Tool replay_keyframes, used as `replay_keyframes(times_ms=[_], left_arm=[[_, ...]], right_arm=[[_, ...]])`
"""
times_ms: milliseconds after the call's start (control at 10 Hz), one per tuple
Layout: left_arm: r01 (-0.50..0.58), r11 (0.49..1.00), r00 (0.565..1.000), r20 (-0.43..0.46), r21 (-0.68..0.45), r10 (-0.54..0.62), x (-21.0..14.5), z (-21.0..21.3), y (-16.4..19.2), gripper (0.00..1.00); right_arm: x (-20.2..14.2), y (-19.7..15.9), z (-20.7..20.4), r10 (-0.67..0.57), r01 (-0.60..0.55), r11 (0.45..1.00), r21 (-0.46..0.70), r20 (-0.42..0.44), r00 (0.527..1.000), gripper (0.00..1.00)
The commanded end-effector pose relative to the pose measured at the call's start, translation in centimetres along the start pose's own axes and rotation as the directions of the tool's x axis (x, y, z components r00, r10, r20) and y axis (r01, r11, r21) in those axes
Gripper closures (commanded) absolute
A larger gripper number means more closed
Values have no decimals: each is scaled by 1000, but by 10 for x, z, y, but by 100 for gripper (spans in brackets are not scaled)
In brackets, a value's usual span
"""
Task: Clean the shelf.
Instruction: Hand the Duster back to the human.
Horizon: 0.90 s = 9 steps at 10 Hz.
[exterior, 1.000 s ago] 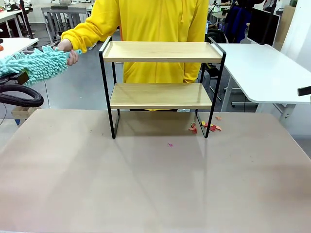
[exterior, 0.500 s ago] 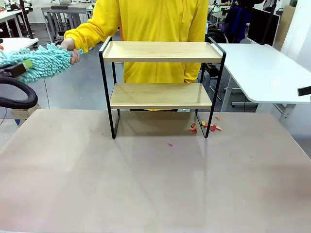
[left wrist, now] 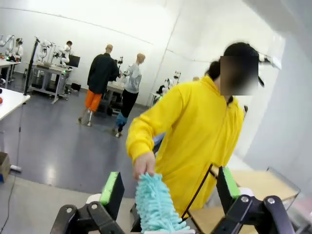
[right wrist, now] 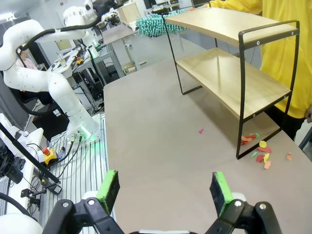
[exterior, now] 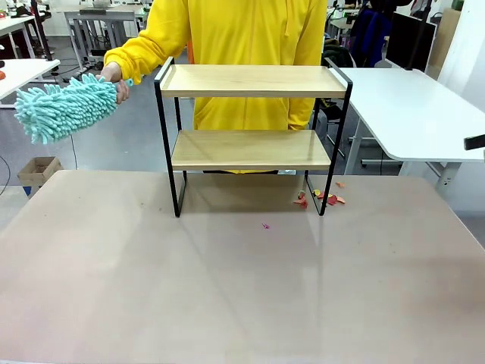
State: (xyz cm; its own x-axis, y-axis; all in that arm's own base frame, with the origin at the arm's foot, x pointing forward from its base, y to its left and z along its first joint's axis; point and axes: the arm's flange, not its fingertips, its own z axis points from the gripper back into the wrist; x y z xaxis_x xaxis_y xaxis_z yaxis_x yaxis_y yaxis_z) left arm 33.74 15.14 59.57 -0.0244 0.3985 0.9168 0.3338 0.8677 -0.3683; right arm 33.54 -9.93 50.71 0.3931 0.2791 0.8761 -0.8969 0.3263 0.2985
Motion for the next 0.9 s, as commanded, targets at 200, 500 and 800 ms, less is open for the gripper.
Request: replay_keyframes(times_ms=[200,500,800], left_arm=[[-63,997,998,22,-36,64,32,16,29,0],[-38,999,998,57,21,37,36,19,19,0],[-38,999,998,57,21,37,36,19,19,0]], right_arm=[[-1,2,2,14,-14,1000,4,-5,1000,0],[-1,2,2,14,-14,1000,4,-5,1000,0],[-1,2,2,14,-14,1000,4,-5,1000,0]])
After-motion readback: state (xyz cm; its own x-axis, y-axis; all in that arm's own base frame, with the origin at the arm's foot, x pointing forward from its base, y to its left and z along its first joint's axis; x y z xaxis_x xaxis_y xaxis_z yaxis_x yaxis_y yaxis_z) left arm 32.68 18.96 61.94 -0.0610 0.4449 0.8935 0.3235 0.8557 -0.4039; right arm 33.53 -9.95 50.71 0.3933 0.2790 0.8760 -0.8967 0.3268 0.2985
